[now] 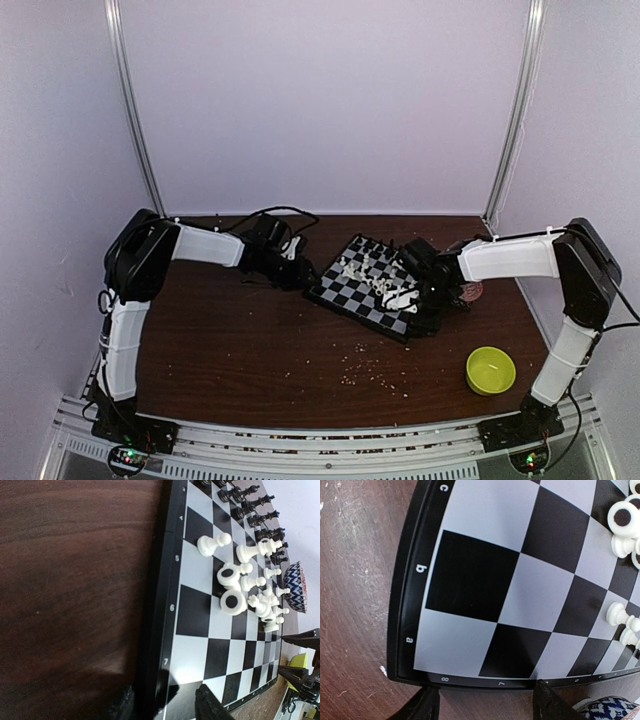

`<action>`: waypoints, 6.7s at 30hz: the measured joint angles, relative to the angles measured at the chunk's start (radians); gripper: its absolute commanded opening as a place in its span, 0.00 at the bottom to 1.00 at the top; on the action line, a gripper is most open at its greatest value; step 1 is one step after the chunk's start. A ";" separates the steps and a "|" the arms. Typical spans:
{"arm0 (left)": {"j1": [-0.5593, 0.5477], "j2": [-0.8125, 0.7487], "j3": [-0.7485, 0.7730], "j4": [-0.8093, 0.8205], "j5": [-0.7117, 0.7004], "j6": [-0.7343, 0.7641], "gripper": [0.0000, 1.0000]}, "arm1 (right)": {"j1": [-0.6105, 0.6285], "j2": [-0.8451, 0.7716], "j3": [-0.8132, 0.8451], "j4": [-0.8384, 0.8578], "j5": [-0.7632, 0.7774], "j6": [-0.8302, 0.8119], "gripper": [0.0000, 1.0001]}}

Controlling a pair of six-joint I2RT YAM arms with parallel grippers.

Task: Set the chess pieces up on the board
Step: Move the chessboard to the center of the board, then pick up the rook from the chessboard.

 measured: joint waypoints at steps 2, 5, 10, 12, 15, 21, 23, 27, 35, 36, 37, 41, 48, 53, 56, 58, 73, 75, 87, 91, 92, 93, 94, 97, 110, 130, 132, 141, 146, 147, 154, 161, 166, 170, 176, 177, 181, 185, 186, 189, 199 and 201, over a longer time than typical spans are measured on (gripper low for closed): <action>0.000 -0.019 -0.027 0.004 -0.008 0.002 0.40 | 0.009 0.003 0.004 -0.002 0.000 0.000 0.62; -0.002 -0.063 -0.093 0.011 -0.023 0.003 0.40 | 0.027 0.005 0.007 -0.006 0.000 -0.001 0.62; -0.010 -0.124 -0.174 0.016 -0.053 0.008 0.39 | 0.066 0.015 0.022 -0.030 0.000 -0.005 0.62; -0.013 -0.144 -0.201 0.016 -0.062 0.012 0.39 | 0.080 0.019 0.029 -0.042 0.000 -0.004 0.62; -0.017 -0.177 -0.247 0.018 -0.073 0.018 0.38 | 0.103 0.022 0.034 -0.053 0.001 -0.004 0.62; -0.034 -0.261 -0.364 0.025 -0.100 0.035 0.38 | 0.153 0.023 0.034 -0.063 0.020 -0.005 0.61; -0.037 -0.282 -0.396 0.035 -0.103 0.038 0.38 | 0.166 0.023 0.034 -0.066 0.027 -0.004 0.61; -0.047 -0.325 -0.452 0.042 -0.120 0.048 0.39 | 0.179 0.023 0.034 -0.067 0.034 0.001 0.62; -0.084 -0.401 -0.419 -0.095 -0.139 0.122 0.47 | 0.150 -0.066 -0.014 -0.047 0.021 0.044 0.67; -0.089 -0.407 -0.393 -0.118 -0.146 0.137 0.47 | 0.140 -0.089 -0.014 -0.047 0.013 0.054 0.67; -0.092 -0.410 -0.371 -0.130 -0.151 0.152 0.47 | 0.128 -0.109 -0.014 -0.047 0.005 0.062 0.67; -0.079 -0.415 -0.297 -0.159 -0.173 0.184 0.44 | 0.043 -0.172 -0.012 -0.048 -0.051 0.124 0.63; 0.057 -0.379 -0.275 -0.110 -0.135 0.137 0.24 | -0.145 -0.118 0.095 -0.055 -0.194 0.301 0.51; 0.110 -0.256 -0.213 -0.056 -0.069 0.087 0.29 | -0.211 -0.016 0.175 -0.052 -0.263 0.395 0.49; 0.105 -0.187 -0.179 -0.029 -0.034 0.060 0.33 | -0.223 0.042 0.188 -0.056 -0.291 0.433 0.48; 0.102 -0.163 -0.172 -0.021 -0.017 0.044 0.35 | -0.227 0.074 0.194 -0.065 -0.305 0.455 0.48; 0.063 -0.121 -0.159 0.019 0.068 0.009 0.37 | -0.248 0.173 0.241 -0.090 -0.368 0.555 0.48; 0.057 -0.108 -0.150 0.017 0.074 0.010 0.37 | -0.249 0.185 0.248 -0.097 -0.377 0.557 0.48; 0.051 -0.100 -0.149 0.013 0.082 0.018 0.34 | -0.254 0.225 0.279 -0.130 -0.406 0.559 0.47; 0.047 -0.100 -0.151 0.007 0.078 0.023 0.33 | -0.257 0.235 0.290 -0.142 -0.414 0.559 0.47; 0.046 -0.100 -0.152 0.006 0.076 0.023 0.33 | -0.257 0.239 0.295 -0.148 -0.415 0.559 0.47; 0.044 -0.100 -0.155 0.004 0.073 0.023 0.33 | -0.258 0.243 0.299 -0.153 -0.418 0.558 0.47; 0.043 -0.100 -0.158 0.003 0.071 0.023 0.32 | -0.258 0.246 0.303 -0.159 -0.422 0.558 0.47; 0.036 -0.109 -0.177 0.000 0.068 0.026 0.32 | -0.258 0.256 0.317 -0.174 -0.425 0.555 0.47; -0.021 -0.278 -0.391 -0.026 0.014 0.032 0.31 | -0.204 0.271 0.344 -0.205 -0.414 0.546 0.46; -0.097 -0.507 -0.660 -0.033 -0.076 -0.002 0.31 | -0.092 0.227 0.266 -0.159 -0.453 0.505 0.46; -0.108 -0.521 -0.674 -0.033 -0.090 -0.011 0.31 | -0.083 0.220 0.256 -0.159 -0.452 0.502 0.46; -0.161 -0.564 -0.714 -0.034 -0.153 -0.043 0.31 | -0.055 0.182 0.202 -0.156 -0.451 0.498 0.46; -0.183 -0.583 -0.739 -0.014 -0.182 -0.055 0.31 | -0.047 0.171 0.185 -0.157 -0.450 0.497 0.47; -0.185 -0.586 -0.746 -0.004 -0.186 -0.058 0.31 | -0.046 0.169 0.182 -0.156 -0.451 0.496 0.47; -0.203 -0.621 -0.783 0.016 -0.212 -0.069 0.45 | -0.035 0.166 0.181 -0.158 -0.449 0.488 0.50; -0.225 -0.748 -0.745 -0.182 -0.317 -0.024 0.56 | -0.043 0.090 0.146 -0.148 -0.446 0.465 0.53; -0.224 -0.809 -0.567 -0.337 -0.396 0.080 0.53 | -0.140 -0.091 0.123 -0.142 -0.445 0.436 0.53; -0.224 -0.798 -0.409 -0.399 -0.393 0.230 0.45 | -0.164 -0.276 0.054 -0.117 -0.443 0.392 0.53; -0.226 -0.653 -0.185 -0.455 -0.345 0.468 0.43 | -0.181 -0.513 -0.134 -0.049 -0.468 0.336 0.51; -0.229 -0.616 -0.155 -0.457 -0.340 0.512 0.43 | -0.194 -0.534 -0.146 -0.044 -0.469 0.329 0.51; -0.238 -0.491 -0.078 -0.466 -0.307 0.621 0.38 | -0.237 -0.549 -0.147 -0.013 -0.465 0.305 0.51; -0.243 -0.367 0.009 -0.480 -0.259 0.690 0.28 | -0.254 -0.540 -0.148 0.004 -0.455 0.280 0.51; -0.245 -0.341 0.029 -0.484 -0.251 0.701 0.26 | -0.255 -0.535 -0.148 0.005 -0.454 0.276 0.51; -0.253 -0.273 0.081 -0.486 -0.238 0.734 0.23 | -0.256 -0.514 -0.148 0.006 -0.454 0.260 0.50; -0.283 -0.137 0.146 -0.491 -0.240 0.786 0.15 | -0.256 -0.498 -0.148 0.006 -0.424 0.231 0.50; -0.284 -0.126 0.153 -0.501 -0.240 0.791 0.15 | -0.256 -0.498 -0.148 0.006 -0.423 0.229 0.50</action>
